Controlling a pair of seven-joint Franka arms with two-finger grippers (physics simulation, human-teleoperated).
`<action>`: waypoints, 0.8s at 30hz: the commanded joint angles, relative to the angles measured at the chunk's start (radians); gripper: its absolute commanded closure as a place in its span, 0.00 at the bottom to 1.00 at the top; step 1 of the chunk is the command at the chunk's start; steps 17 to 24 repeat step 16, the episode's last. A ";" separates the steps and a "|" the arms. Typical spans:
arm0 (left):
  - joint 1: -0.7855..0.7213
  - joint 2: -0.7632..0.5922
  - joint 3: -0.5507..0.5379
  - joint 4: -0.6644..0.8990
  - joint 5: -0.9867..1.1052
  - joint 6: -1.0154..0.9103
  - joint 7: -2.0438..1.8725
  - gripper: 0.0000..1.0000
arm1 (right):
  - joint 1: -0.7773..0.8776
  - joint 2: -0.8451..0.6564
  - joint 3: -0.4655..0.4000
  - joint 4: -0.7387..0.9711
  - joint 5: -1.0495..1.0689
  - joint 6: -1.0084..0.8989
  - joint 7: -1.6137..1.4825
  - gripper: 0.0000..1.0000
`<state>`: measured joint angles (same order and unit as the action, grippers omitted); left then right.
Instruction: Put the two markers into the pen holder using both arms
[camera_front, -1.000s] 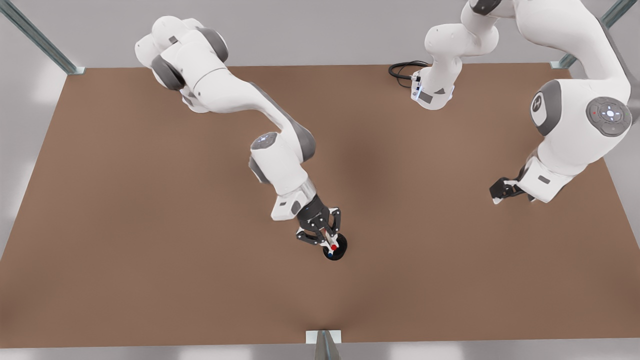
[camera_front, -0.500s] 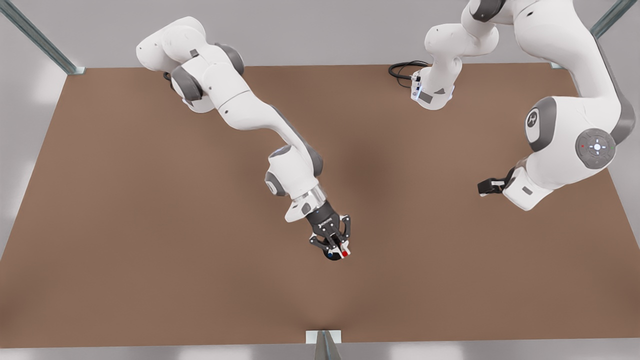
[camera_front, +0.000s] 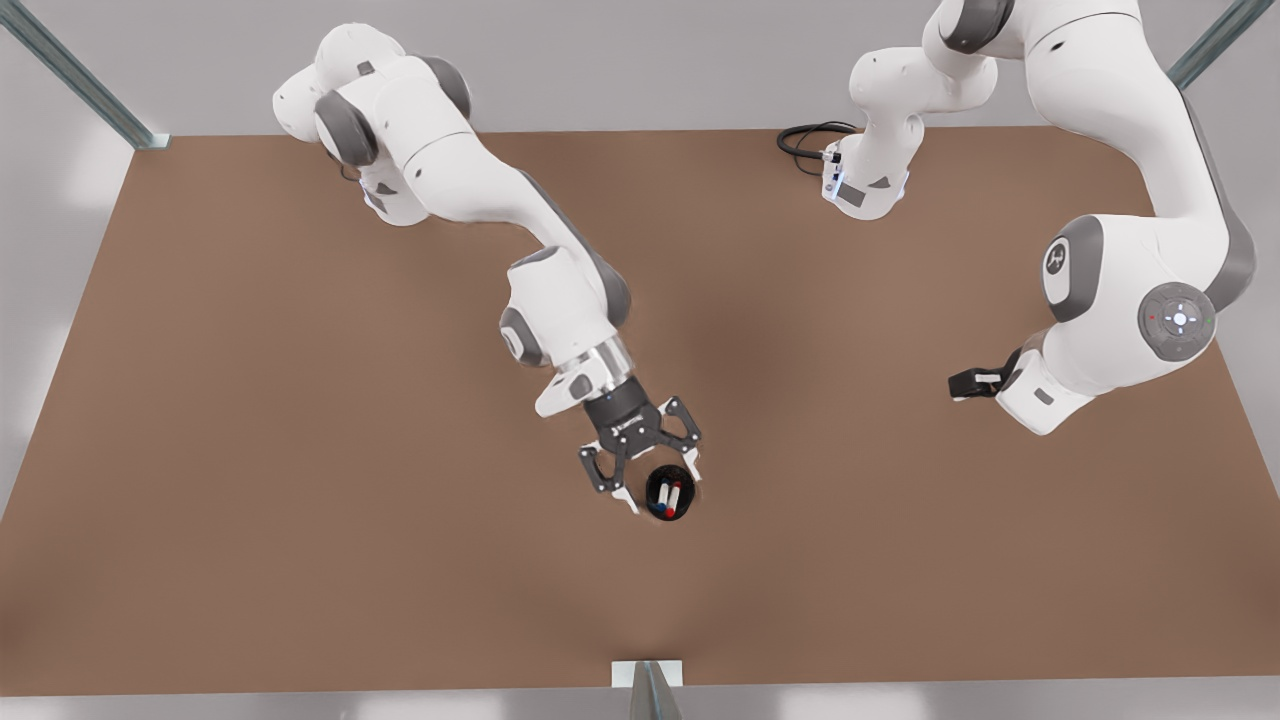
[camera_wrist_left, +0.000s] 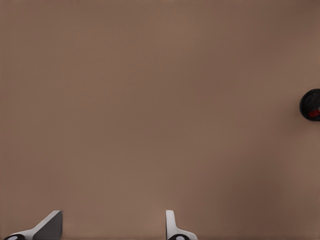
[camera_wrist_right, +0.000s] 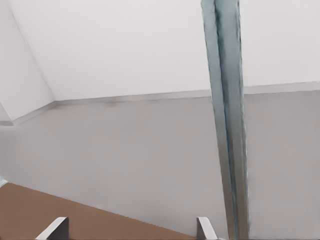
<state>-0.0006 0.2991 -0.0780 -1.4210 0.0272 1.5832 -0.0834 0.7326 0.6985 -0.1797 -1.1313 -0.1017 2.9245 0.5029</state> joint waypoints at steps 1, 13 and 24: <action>0.001 -0.005 0.000 0.001 0.002 0.000 0.010 0.00 | -0.045 -0.141 0.009 -0.005 0.017 -0.758 0.037 0.00; -0.018 -0.002 -0.009 0.014 0.005 -0.006 0.011 0.00 | -0.547 -0.542 0.158 -0.444 0.070 -1.121 -0.461 0.00; -0.025 0.000 -0.009 0.022 0.000 -0.008 0.014 0.00 | -0.550 -0.533 0.158 -0.446 0.071 -1.120 -0.458 0.00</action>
